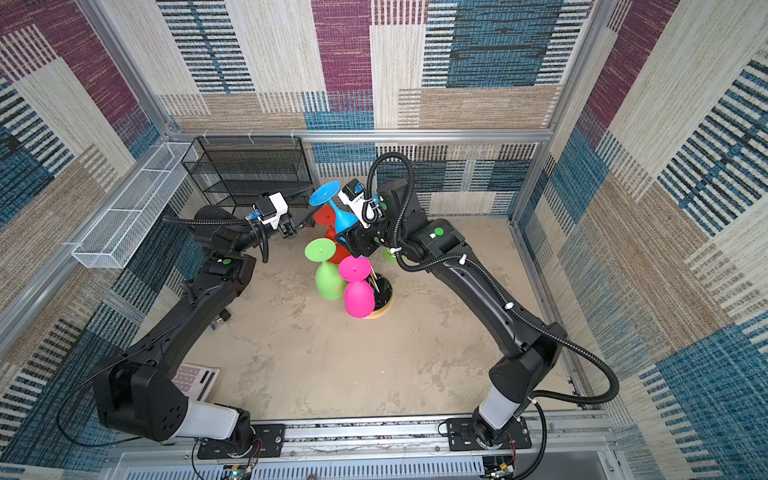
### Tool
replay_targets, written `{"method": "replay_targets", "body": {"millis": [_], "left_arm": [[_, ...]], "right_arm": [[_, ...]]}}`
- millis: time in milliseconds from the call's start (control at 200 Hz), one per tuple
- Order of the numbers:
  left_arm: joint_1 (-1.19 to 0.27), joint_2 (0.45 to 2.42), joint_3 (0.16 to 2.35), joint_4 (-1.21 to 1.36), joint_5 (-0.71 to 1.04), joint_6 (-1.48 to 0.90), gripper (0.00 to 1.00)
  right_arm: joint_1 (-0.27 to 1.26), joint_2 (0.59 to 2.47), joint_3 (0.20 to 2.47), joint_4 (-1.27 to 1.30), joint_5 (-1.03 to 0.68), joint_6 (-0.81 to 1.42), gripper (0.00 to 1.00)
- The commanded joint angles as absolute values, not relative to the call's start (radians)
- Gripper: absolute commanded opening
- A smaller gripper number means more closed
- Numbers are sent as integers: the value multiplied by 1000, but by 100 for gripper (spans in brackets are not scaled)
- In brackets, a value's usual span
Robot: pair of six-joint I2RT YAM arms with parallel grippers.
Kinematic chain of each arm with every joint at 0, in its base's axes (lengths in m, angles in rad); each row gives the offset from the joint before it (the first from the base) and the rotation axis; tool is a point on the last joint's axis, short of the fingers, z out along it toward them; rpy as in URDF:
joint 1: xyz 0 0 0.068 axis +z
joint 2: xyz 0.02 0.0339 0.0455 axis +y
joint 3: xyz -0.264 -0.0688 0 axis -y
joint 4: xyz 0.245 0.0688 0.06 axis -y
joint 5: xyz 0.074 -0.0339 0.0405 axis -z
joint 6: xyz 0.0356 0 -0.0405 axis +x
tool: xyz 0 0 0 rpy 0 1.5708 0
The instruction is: Take the wine glass off the wine glass rack
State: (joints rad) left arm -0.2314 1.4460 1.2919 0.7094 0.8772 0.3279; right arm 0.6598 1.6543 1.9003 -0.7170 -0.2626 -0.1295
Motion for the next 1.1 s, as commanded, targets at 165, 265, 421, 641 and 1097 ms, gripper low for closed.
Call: {"method": "replay_targets", "body": {"millis": [165,265,421,641,1097], "left_arm": [[-232,1458,1310,745,920,347,29],[-232,1460,1309,744,916,352,25],[-232,1459,1301,746,897,350,15],[-232,1460,1292,767,856,324,0],[-216,1408,1326,487,669,-36,0]], "right_arm": [[660,1672,1925,-721,-288,-121,33],[660,1676,1933,-724,-295,-119,34],[661,1675,1935,-717,-306,-109,41],[660,1645,1904,-668,-322,-72,71],[442,1308,1521,-262,-550,209,99]]}}
